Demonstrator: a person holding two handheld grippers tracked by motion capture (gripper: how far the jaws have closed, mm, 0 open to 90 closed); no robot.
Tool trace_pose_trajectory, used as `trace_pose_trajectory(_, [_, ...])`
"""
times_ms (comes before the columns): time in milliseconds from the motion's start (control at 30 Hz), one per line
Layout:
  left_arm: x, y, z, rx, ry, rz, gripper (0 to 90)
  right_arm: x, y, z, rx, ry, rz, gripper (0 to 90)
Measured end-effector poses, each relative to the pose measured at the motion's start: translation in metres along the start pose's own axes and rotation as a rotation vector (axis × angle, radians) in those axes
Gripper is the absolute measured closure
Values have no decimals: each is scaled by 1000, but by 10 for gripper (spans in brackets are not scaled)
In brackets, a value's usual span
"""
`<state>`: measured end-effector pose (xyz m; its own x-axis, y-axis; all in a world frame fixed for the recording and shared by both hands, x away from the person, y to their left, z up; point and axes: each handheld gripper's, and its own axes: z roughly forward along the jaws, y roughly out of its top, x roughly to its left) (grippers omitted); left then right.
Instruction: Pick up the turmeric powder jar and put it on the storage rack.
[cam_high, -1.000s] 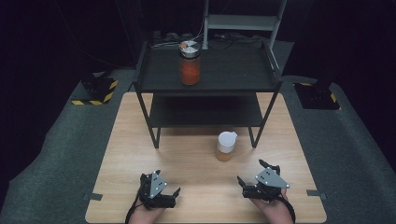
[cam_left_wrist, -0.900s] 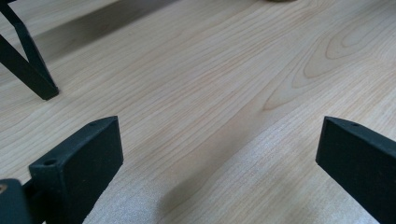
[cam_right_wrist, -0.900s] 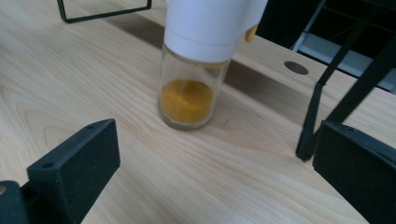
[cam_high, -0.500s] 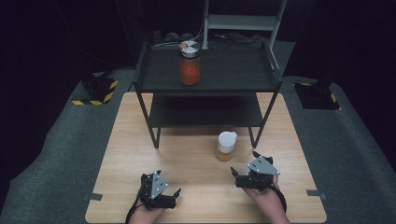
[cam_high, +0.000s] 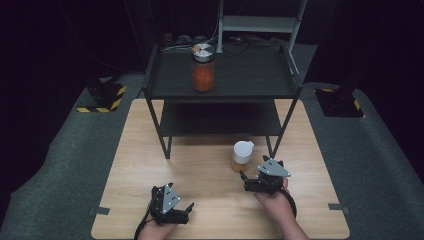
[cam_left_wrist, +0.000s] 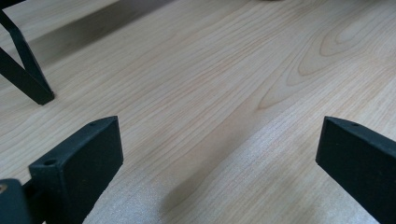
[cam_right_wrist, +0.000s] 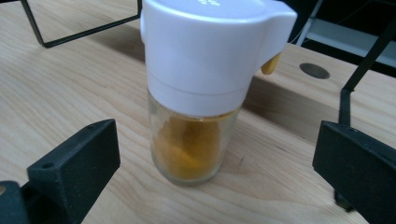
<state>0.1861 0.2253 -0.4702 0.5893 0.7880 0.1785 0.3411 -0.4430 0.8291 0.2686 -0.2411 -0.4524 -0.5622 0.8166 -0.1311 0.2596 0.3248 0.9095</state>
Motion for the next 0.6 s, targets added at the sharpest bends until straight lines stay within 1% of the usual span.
trace_pose_trajectory(200, [0, -1, 0, -4, -1, 2, 9, -3, 4, 14, -7, 21, 28, 7])
trace_pose_trajectory(333, [0, -1, -1, -7, 0, 2, 9, -5, 5, 22, -13, 33, 55, 53])
trace_pose_trajectory(367, [0, -1, -1, -7, 0, 6, 9, -5, 5, 24, -16, 37, 60, 78])
trace_pose_trajectory(500, [-1, -2, -1, -8, 2, 15, 9, -7, 4, 29, -33, 54, 88, 136])
trace_pose_trajectory(600, [-1, -2, -2, -10, 3, 18, 9, -8, 5, 33, -35, 66, 103, 179])
